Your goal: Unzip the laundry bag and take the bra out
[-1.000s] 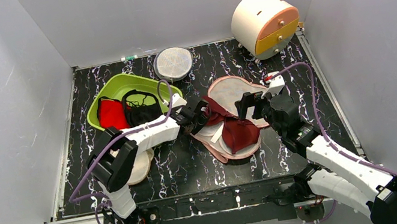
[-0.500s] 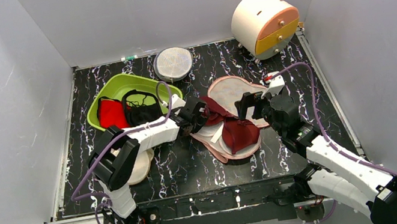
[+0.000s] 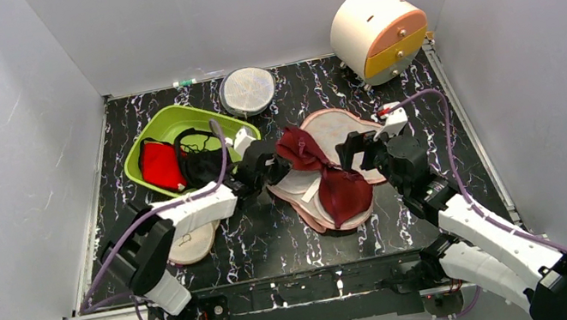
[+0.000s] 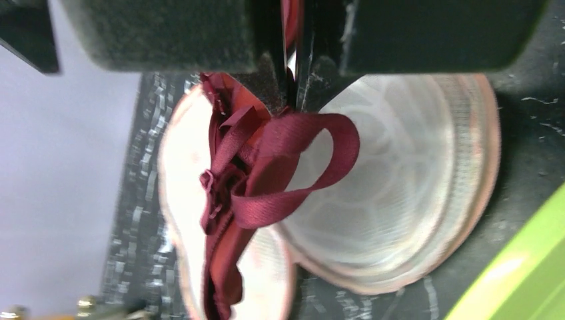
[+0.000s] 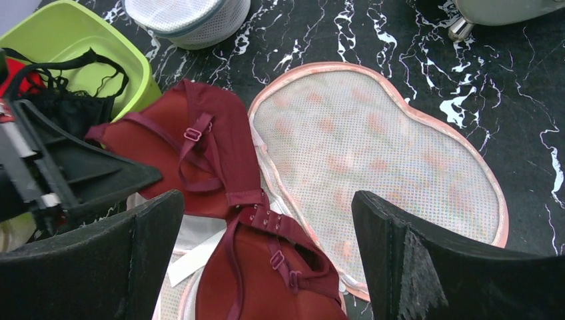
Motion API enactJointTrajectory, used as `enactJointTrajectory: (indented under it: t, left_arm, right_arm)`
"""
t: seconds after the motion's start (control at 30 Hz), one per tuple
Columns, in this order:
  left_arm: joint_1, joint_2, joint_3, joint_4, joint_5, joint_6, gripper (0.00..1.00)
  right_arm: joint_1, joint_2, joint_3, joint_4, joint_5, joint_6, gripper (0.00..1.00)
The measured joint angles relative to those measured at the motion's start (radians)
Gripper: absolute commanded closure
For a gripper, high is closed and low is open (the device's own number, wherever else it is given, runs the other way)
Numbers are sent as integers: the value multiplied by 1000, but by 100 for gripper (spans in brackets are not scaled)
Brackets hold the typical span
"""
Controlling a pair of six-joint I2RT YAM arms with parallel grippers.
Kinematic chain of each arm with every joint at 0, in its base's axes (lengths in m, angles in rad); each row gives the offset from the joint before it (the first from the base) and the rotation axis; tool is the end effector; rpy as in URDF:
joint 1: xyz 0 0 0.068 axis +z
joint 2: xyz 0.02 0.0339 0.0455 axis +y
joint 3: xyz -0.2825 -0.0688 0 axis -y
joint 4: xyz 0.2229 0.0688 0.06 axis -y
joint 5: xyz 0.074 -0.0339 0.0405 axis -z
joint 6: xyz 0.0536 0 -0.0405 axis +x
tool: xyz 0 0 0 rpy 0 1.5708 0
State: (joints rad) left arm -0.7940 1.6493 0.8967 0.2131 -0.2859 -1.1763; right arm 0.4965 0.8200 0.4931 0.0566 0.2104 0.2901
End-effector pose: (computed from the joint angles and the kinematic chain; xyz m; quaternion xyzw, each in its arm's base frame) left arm 0.2586 -0.2415 0.2221 -0.2326 0.8321 -0.3382 0.3731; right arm 0.1631 0.0756 0.2715 -0.0183 0.7939 0.1535 0.5881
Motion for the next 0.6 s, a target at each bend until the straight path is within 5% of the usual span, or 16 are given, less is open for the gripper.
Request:
enactJointTrajectory:
  t: [0.3,0.6]
  left_arm:
    - [6,-254,-83,174,67,167,100]
    - [172,-396,18,76,139,261,100]
  right_arm:
    - [0,-97,24,-31,-20,7,2]
    - [0,-176,122,-54,-26,9,2]
